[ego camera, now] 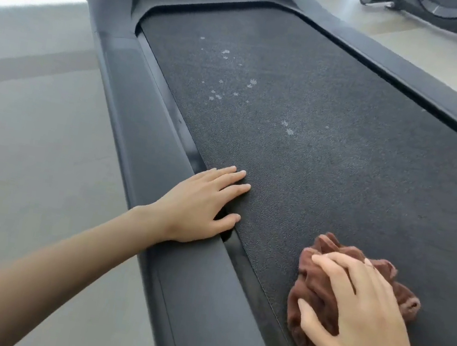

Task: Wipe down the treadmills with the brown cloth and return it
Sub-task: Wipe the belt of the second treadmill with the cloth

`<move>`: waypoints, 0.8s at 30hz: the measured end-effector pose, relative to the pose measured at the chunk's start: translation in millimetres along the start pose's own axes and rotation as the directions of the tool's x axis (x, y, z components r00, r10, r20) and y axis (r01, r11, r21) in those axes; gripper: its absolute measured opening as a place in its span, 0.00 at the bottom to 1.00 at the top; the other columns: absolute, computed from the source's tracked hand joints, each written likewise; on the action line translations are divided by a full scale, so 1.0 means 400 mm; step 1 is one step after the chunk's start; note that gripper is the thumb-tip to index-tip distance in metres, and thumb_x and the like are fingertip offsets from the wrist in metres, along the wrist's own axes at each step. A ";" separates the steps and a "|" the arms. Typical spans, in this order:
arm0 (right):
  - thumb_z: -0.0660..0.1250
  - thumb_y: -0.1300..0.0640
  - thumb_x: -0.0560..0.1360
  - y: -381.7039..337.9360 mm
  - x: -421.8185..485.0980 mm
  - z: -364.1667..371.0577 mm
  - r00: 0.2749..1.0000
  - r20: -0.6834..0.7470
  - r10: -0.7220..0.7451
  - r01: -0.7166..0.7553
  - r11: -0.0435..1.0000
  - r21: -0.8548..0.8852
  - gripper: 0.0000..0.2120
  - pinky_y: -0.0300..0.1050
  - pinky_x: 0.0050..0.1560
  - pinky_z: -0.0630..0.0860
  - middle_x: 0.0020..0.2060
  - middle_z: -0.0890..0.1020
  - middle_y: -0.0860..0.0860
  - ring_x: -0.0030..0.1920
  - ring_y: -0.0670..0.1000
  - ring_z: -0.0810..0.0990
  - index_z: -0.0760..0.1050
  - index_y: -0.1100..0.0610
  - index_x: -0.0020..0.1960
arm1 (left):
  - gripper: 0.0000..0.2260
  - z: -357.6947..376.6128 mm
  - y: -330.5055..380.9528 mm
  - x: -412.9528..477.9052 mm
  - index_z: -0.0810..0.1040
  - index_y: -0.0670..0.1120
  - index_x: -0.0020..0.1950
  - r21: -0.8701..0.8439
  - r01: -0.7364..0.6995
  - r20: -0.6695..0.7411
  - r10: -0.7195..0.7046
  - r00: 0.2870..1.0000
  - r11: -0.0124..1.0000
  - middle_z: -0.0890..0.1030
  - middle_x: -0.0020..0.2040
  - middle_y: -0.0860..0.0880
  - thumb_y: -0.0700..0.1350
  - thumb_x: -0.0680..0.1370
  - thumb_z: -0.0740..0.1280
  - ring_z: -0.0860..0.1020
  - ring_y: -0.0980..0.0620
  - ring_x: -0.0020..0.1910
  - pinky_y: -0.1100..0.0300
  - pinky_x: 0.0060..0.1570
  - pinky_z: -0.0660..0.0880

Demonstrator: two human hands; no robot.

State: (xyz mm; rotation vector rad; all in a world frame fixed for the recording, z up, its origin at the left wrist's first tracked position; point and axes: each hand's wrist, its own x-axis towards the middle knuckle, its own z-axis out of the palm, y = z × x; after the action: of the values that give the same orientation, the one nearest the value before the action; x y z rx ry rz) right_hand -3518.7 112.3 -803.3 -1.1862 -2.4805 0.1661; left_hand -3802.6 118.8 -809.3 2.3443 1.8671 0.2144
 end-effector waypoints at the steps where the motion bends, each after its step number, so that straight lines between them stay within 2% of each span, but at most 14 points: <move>1: 0.62 0.43 0.66 0.008 -0.013 -0.004 1.000 -0.013 -0.012 0.012 1.000 -0.008 0.25 0.54 0.63 0.66 0.51 0.79 0.53 0.55 0.55 0.75 0.79 0.57 0.56 | 0.26 0.000 -0.004 0.000 0.58 0.50 0.75 0.001 -0.016 0.011 0.016 1.000 1.000 0.54 0.77 0.52 0.57 0.79 0.56 0.49 0.54 0.76 0.55 0.74 0.47; 5: 0.62 0.41 0.67 0.024 0.060 0.004 0.994 0.034 -0.106 0.109 0.991 -0.084 0.23 0.52 0.57 0.68 0.49 0.78 0.53 0.52 0.58 0.77 0.79 0.54 0.55 | 0.25 -0.026 -0.051 0.059 0.55 0.56 0.76 0.115 -0.163 0.126 0.148 0.981 0.980 0.53 0.77 0.55 0.59 0.79 0.53 0.47 0.55 0.76 0.54 0.74 0.45; 8: 0.58 0.39 0.68 0.046 0.220 0.030 0.995 0.076 -0.071 0.079 0.991 -0.104 0.25 0.53 0.53 0.71 0.50 0.78 0.54 0.52 0.58 0.77 0.77 0.55 0.55 | 0.23 -0.064 -0.107 0.158 0.55 0.60 0.75 0.195 -0.143 0.149 0.115 0.982 0.970 0.53 0.77 0.55 0.59 0.80 0.52 0.48 0.54 0.76 0.52 0.74 0.46; 11: 0.57 0.39 0.70 0.074 0.400 0.090 1.000 0.014 0.014 -0.012 0.993 -0.121 0.25 0.53 0.53 0.71 0.51 0.77 0.55 0.53 0.58 0.74 0.76 0.56 0.56 | 0.21 -0.061 -0.161 0.201 0.54 0.62 0.74 0.145 -0.160 0.144 0.140 0.980 0.976 0.53 0.77 0.55 0.57 0.80 0.51 0.48 0.55 0.76 0.54 0.74 0.47; 15: 0.63 0.42 0.71 0.130 0.638 0.167 0.996 -0.006 0.085 -0.085 0.994 -0.064 0.22 0.51 0.56 0.68 0.52 0.75 0.57 0.55 0.59 0.72 0.74 0.57 0.58 | 0.22 -0.047 -0.241 0.186 0.54 0.64 0.74 0.040 -0.233 0.138 0.225 0.964 0.972 0.51 0.77 0.59 0.61 0.79 0.46 0.46 0.59 0.75 0.56 0.74 0.43; 20: 0.64 0.45 0.72 0.129 0.837 0.230 0.994 -0.004 0.108 -0.108 0.993 -0.057 0.21 0.51 0.58 0.67 0.53 0.74 0.59 0.56 0.61 0.71 0.72 0.58 0.58 | 0.25 -0.105 -0.422 0.185 0.54 0.65 0.72 0.024 -0.097 0.090 0.095 0.991 0.995 0.53 0.75 0.63 0.65 0.75 0.44 0.47 0.62 0.75 0.53 0.75 0.45; 24: 0.64 0.45 0.72 0.108 0.792 0.232 0.999 -0.043 0.033 -0.035 0.998 -0.046 0.19 0.50 0.58 0.67 0.54 0.77 0.55 0.55 0.59 0.74 0.74 0.56 0.57 | 0.25 -0.127 -0.502 0.190 0.55 0.65 0.71 -0.016 -0.023 0.106 0.024 0.994 1.000 0.54 0.75 0.63 0.66 0.74 0.45 0.47 0.62 0.74 0.50 0.74 0.50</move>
State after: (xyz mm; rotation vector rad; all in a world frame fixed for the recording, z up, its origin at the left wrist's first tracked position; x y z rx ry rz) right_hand -3703.8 388.8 -808.1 -1.2389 -2.4408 0.0918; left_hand -3987.4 238.4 -796.6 2.3203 1.7839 0.1030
